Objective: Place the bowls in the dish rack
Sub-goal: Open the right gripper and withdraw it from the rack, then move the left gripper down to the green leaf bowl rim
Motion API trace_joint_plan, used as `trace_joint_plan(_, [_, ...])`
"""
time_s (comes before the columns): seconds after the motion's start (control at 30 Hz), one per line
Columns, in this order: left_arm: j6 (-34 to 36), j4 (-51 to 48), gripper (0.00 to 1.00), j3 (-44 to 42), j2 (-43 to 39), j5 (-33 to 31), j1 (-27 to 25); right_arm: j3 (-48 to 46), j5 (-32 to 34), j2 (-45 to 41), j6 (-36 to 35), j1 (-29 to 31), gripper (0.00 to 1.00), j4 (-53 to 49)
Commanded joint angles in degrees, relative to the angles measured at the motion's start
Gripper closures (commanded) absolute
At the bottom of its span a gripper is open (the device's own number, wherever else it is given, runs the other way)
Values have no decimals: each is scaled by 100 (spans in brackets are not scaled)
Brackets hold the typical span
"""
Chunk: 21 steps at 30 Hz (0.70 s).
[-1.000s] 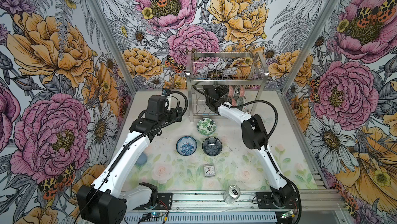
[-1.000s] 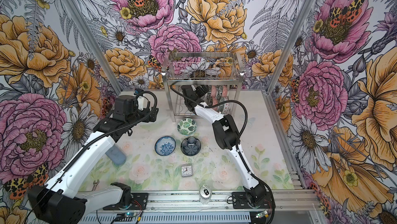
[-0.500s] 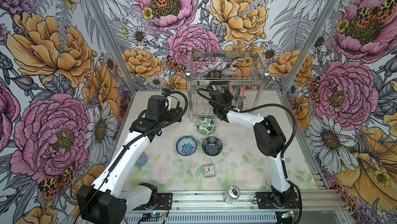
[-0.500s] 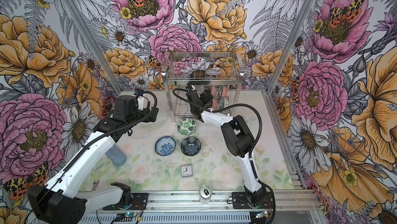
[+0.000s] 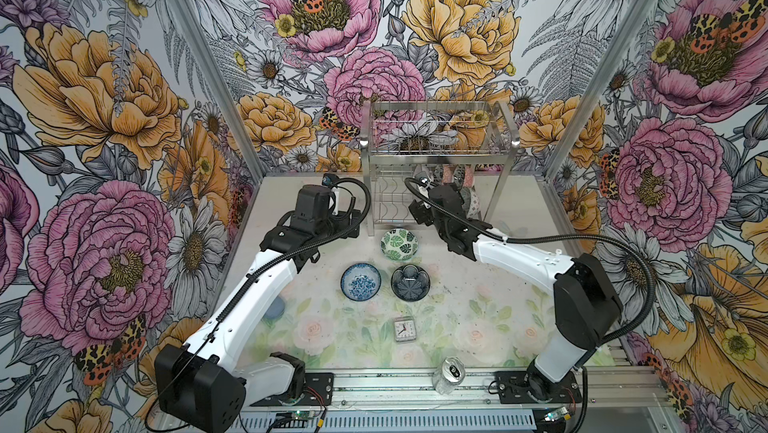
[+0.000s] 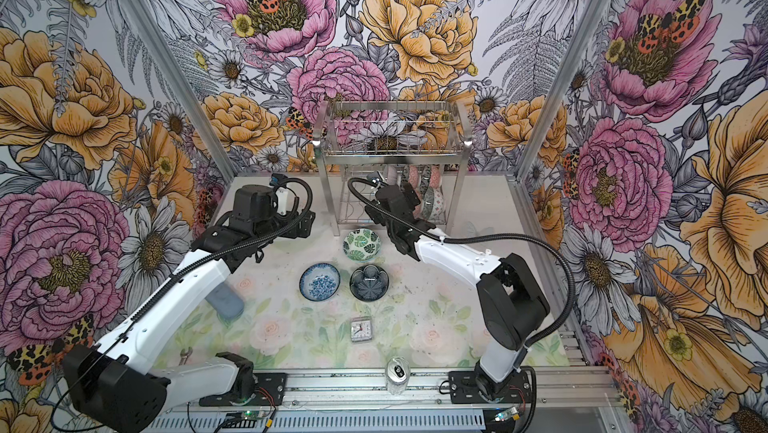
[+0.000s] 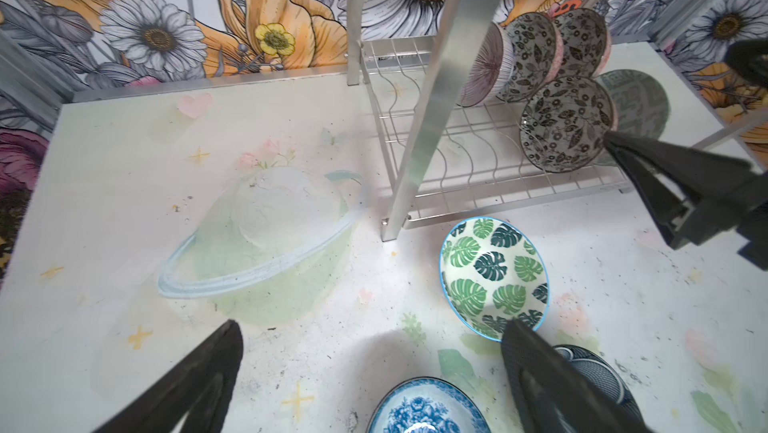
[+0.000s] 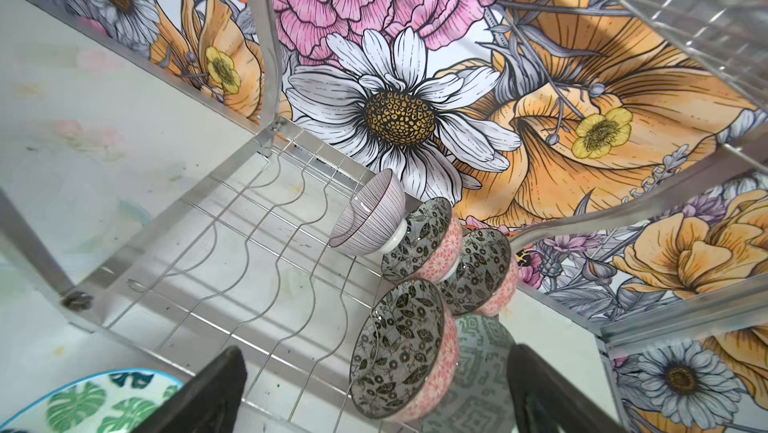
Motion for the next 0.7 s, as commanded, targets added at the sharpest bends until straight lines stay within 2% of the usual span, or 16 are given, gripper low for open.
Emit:
trace_joint_plan(0.0, [-291, 229, 1, -129, 47, -258, -278, -348, -806, -448, 690, -219, 0, -298])
trace_joint_plan(0.13, [-597, 406, 1, -399, 123, -309, -471, -664, -1141, -803, 1064, -491, 0, -381])
trace_joint_plan(0.23, [-852, 611, 2, -682, 146, -272, -543, -822, -1093, -1074, 1195, -553, 0, -431])
trace_joint_plan(0.37, [-1088, 989, 1, -978, 266, -53, -552, -1011, -1040, -1313, 1313, -667, 0, -377])
trace_joint_plan(0.67, [-1420, 1580, 1, -1119, 1088, 552, -553, -1231, -1170, -1741, 1418, -770, 0, -304])
